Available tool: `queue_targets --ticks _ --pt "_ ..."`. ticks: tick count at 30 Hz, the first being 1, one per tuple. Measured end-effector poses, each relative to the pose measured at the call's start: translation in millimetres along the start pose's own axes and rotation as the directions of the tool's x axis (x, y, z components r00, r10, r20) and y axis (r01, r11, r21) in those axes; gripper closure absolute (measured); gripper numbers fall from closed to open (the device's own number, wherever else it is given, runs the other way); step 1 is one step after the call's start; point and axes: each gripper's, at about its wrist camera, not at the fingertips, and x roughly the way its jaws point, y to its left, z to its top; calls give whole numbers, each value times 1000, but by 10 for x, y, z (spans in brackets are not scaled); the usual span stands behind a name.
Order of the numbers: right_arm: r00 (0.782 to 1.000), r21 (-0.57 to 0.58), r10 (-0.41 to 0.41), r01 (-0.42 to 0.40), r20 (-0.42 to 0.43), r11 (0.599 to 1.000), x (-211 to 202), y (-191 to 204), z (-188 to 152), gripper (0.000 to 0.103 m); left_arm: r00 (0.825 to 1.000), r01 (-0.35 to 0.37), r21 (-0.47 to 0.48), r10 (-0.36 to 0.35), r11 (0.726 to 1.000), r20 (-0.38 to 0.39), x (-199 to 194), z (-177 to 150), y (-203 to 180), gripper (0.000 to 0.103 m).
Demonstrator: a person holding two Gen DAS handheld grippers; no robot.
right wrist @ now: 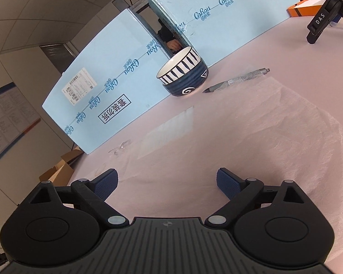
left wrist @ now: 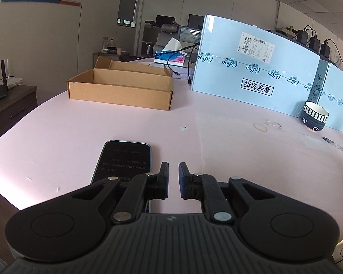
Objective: Fold shopping bag
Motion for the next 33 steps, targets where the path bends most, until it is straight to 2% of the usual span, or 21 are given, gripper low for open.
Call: queue_targets --ticks 4,7,9,10,14,17,19,23,26,29,33 --pt "992 93 52 -63 118 994 -397 -123 128 10 995 103 109 -103 989 0 76 106 -344 80" --pt "975 125 -30 3 220 992 -718 -256 199 10 983 183 187 -183 965 -17 239 160 -650 74" --pt "963 174 -90 46 256 984 -917 -376 183 9 974 227 228 -226 947 -29 372 179 -855 73" --pt "957 221 -121 61 265 973 -1040 -471 152 9 969 244 244 -243 938 -37 458 183 -974 73" --pt "956 361 -186 94 228 928 -1302 -778 24 9 953 301 291 -296 908 -60 706 161 -1368 74" --pt "957 409 -198 97 213 907 -1421 -891 -89 10 933 357 296 -352 886 -70 776 127 -1586 75" --pt "961 418 -182 81 209 905 -1448 -914 -126 10 923 380 307 -379 873 -65 788 97 -1706 81" --pt "966 406 -171 81 193 910 -1443 -902 -140 9 915 400 308 -394 863 -83 821 42 -1836 89" --pt "962 417 -165 62 216 907 -1414 -941 -202 9 929 370 310 -355 876 -104 880 -32 -1844 90" --pt "957 363 -172 78 235 928 -1389 -891 -278 10 932 360 294 -324 885 -164 1010 -140 -1819 90" --pt "954 307 -184 107 236 946 -1384 -777 -336 11 935 355 322 -326 878 -140 1015 -221 -1806 90"
